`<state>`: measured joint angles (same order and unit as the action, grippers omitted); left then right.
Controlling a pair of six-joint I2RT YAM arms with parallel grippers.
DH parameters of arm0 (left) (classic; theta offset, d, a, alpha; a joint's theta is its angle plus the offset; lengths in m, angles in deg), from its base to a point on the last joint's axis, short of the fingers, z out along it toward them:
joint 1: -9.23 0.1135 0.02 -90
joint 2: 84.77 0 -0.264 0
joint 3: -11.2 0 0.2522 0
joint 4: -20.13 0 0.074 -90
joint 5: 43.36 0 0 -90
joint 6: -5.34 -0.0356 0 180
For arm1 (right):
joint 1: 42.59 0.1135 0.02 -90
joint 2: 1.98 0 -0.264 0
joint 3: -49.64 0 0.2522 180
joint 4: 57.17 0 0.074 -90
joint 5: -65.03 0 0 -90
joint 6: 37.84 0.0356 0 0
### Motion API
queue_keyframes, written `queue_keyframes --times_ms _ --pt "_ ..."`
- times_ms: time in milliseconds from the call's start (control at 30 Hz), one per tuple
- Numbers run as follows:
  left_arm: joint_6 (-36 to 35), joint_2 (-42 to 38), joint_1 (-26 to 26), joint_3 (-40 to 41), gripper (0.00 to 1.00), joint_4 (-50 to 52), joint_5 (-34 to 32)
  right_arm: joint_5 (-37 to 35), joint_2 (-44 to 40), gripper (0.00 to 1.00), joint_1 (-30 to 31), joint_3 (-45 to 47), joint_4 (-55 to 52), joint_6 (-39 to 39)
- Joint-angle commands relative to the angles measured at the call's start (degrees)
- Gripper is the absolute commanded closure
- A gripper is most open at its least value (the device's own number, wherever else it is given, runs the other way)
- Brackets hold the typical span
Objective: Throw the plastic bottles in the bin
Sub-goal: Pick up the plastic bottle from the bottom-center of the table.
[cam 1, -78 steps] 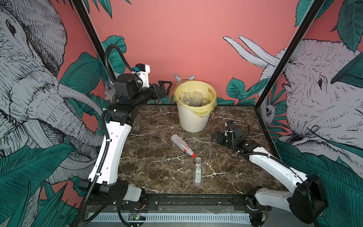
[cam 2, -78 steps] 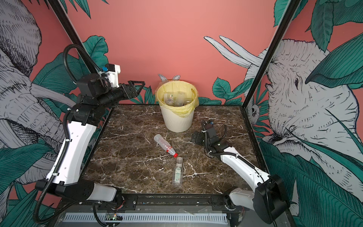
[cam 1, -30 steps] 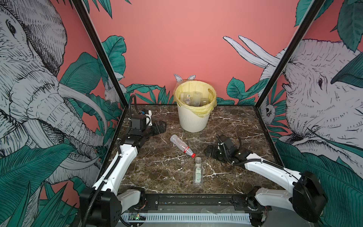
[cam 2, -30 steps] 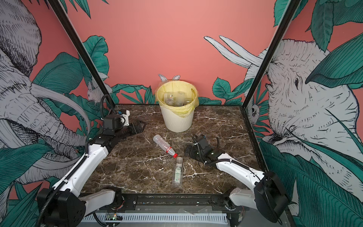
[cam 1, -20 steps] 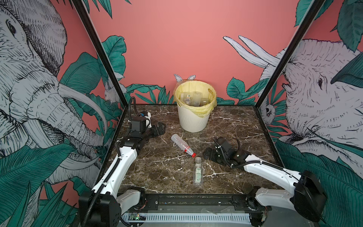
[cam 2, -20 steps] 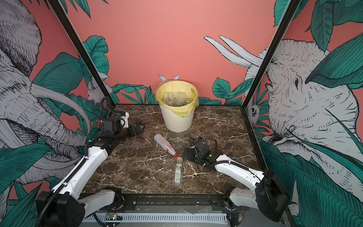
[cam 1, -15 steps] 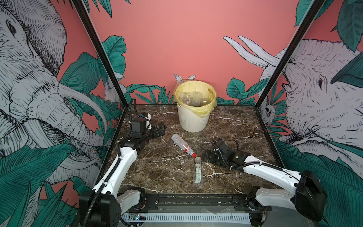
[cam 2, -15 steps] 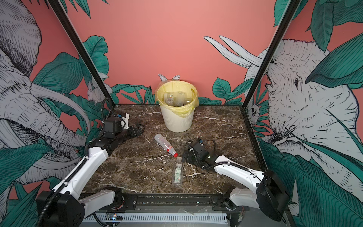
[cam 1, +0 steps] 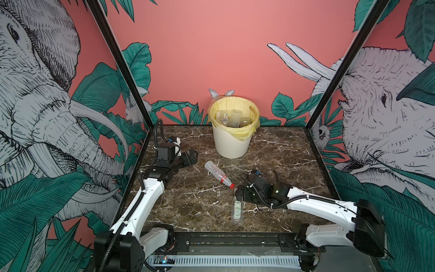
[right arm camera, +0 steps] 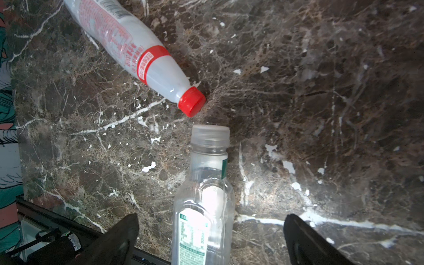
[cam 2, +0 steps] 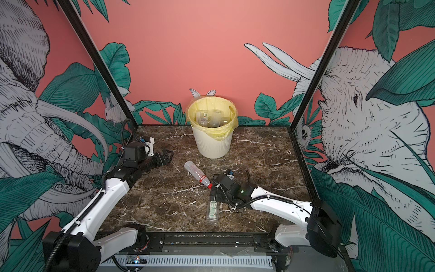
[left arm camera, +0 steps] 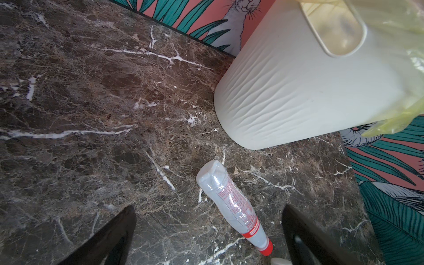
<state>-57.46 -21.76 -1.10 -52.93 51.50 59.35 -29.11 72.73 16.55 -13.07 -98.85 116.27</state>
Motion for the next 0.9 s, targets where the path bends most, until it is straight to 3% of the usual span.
queue_keyframes --times_ms 0,400,867 --pt "0.1 -0.8 0.2 0.9 0.01 0.9 -0.8 -1.5 3.1 0.04 1.6 -2.5 -4.1 1.3" --pt "-1.2 0.1 0.3 0.4 0.01 1.5 -1.7 -1.7 11.5 0.07 3.8 -11.9 -13.4 -1.7" --pt "-0.7 0.6 0.3 1.5 0.01 1.1 -2.1 1.8 18.7 0.12 4.8 -13.3 -12.5 -3.7"
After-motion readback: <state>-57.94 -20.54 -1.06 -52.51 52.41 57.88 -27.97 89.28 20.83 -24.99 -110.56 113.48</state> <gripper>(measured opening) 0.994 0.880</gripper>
